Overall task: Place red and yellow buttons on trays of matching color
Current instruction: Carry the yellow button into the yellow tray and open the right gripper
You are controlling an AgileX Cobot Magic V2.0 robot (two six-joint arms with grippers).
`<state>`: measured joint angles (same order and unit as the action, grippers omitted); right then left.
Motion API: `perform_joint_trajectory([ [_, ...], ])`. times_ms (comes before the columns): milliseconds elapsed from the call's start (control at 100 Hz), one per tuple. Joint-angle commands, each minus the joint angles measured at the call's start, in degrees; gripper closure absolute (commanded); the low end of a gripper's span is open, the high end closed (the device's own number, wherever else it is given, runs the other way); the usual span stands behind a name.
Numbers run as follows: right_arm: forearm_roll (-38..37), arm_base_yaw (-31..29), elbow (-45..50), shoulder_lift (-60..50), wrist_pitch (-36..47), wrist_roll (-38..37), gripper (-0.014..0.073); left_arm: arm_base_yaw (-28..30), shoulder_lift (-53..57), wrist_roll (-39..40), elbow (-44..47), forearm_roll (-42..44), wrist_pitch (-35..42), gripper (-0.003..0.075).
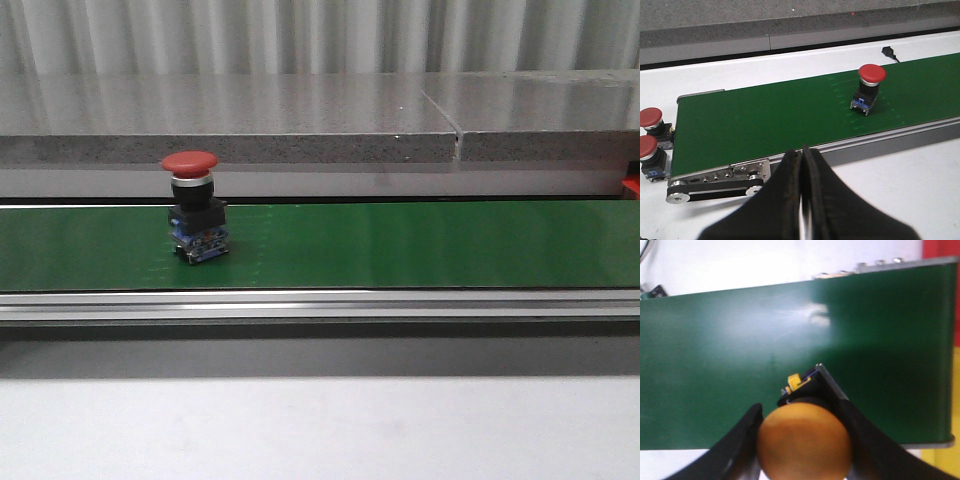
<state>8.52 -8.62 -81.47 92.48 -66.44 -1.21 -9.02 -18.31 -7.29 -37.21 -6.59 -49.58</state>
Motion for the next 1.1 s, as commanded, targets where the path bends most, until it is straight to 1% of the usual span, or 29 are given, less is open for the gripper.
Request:
perform_joint_trajectory([
  [0, -0.43, -3.56, 0.14, -2.72, 1.02, -2.03, 0.0306, -0.46, -0.56, 0.56, -1.49, -1.14, 3.60, 0.0741],
  [230, -0.45, -12.69, 4.77, -2.72, 3.79, -2.66, 0.0306, -0.46, -0.56, 0.56, -1.49, -1.14, 3.60, 0.0741],
  [420, -0.97, -18.71, 5.28, -2.72, 4.59, -2.47, 0.0306, -0.46, -0.56, 0.56, -1.49, -1.14, 3.60, 0.0741],
  [500, -1.93, -20.32, 5.28, -2.59, 5.13, -2.47, 0.0306, -0.46, -0.56, 0.56, -1.49, -1.14, 3.60, 0.0741],
  [660, -3.13, -22.07, 7.16, -2.40, 8.22, -2.65, 0.0306, -0.46, -0.56, 0.56, -1.49, -1.14, 3.60, 0.0741],
  [900, -2.21, -22.07, 13.67, -2.40, 18.14, -2.65, 0.0306, -0.46, -0.56, 0.56, -1.49, -1.14, 3.60, 0.0741],
  [1090, -1.11, -22.07, 14.63, -1.18, 22.22, -2.65, 0.0306, -0.46, -0.56, 0.56, -1.49, -1.14, 3.60, 0.0741],
])
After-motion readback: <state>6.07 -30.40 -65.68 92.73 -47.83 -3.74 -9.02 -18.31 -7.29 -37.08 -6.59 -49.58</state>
